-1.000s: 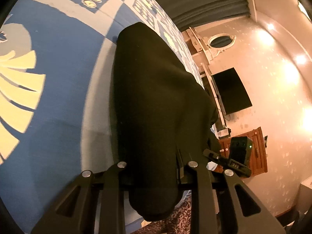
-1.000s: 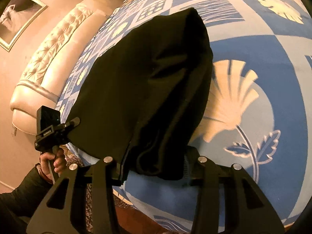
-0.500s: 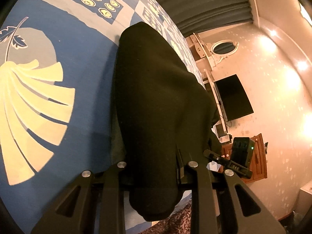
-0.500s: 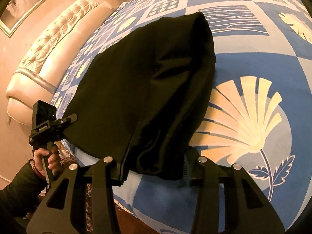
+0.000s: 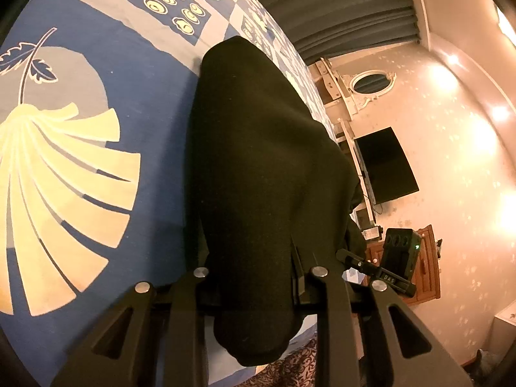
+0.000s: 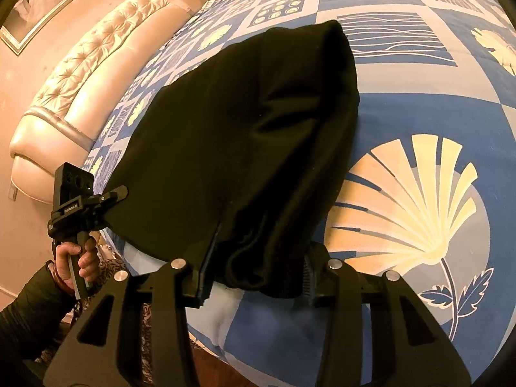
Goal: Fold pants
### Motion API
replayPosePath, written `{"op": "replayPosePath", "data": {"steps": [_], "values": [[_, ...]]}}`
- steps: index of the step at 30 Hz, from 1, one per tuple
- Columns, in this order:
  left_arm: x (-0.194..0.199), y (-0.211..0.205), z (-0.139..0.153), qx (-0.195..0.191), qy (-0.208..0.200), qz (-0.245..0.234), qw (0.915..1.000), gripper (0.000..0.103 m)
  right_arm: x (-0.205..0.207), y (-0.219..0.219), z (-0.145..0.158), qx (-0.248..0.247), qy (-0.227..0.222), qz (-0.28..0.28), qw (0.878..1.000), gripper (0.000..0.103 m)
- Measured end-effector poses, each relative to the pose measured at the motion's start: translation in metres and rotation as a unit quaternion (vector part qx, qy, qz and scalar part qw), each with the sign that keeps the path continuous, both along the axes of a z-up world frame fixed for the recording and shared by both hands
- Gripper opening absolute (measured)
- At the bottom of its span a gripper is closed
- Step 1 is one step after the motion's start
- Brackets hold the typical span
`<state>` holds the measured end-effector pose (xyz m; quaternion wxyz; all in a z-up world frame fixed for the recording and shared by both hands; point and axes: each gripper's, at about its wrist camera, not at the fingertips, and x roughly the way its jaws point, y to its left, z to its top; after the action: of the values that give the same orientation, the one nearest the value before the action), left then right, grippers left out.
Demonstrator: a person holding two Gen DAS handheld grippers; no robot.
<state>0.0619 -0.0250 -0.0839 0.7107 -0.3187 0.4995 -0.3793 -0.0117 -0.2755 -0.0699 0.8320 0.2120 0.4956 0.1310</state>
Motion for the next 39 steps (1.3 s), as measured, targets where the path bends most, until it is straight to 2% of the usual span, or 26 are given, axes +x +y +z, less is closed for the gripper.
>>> {"op": "replayPosePath", "data": {"steps": [6,11,15,17,19,22,25,27,32,36,39], "values": [[0.001,0.003,-0.003,-0.003,0.004,0.001,1.0,0.027,0.0,0.001,0.002,-0.005,0.001,0.001,1.0,0.042],[0.004,0.004,-0.007,-0.01,0.016,-0.005,0.9998,0.034,0.0,0.001,0.003,-0.009,0.003,0.0,1.0,0.043],[0.004,0.005,-0.004,-0.018,0.021,-0.012,0.9995,0.043,0.0,0.0,0.0,-0.006,0.009,-0.006,1.0,0.053],[0.003,0.007,0.001,-0.024,0.017,-0.021,0.9993,0.057,-0.001,-0.004,-0.002,0.008,0.014,-0.012,1.0,0.06],[0.0,0.012,0.009,-0.029,0.011,-0.03,0.9991,0.066,-0.003,-0.011,-0.001,0.028,0.014,-0.016,0.999,0.065],[-0.002,0.026,0.02,-0.03,0.003,-0.038,0.9988,0.071,-0.007,-0.036,0.005,0.077,0.001,-0.037,0.996,0.072],[0.003,0.048,0.028,-0.04,-0.013,-0.017,0.999,0.074,-0.004,-0.059,0.002,0.129,-0.002,-0.059,0.99,0.076],[0.013,0.062,0.032,-0.05,-0.02,0.005,0.9985,0.075,0.001,-0.069,-0.003,0.149,-0.002,-0.071,0.986,0.077],[0.057,0.06,0.029,-0.032,-0.031,0.019,0.9989,0.076,0.034,-0.078,-0.025,0.208,-0.004,-0.081,0.975,0.077],[0.098,0.036,0.023,-0.026,-0.034,0.004,0.9991,0.076,0.061,-0.077,-0.031,0.229,-0.017,-0.075,0.97,0.077],[0.125,0.012,0.023,-0.01,-0.042,-0.022,0.9988,0.076,0.073,-0.077,-0.03,0.234,-0.024,-0.068,0.97,0.083]]}}
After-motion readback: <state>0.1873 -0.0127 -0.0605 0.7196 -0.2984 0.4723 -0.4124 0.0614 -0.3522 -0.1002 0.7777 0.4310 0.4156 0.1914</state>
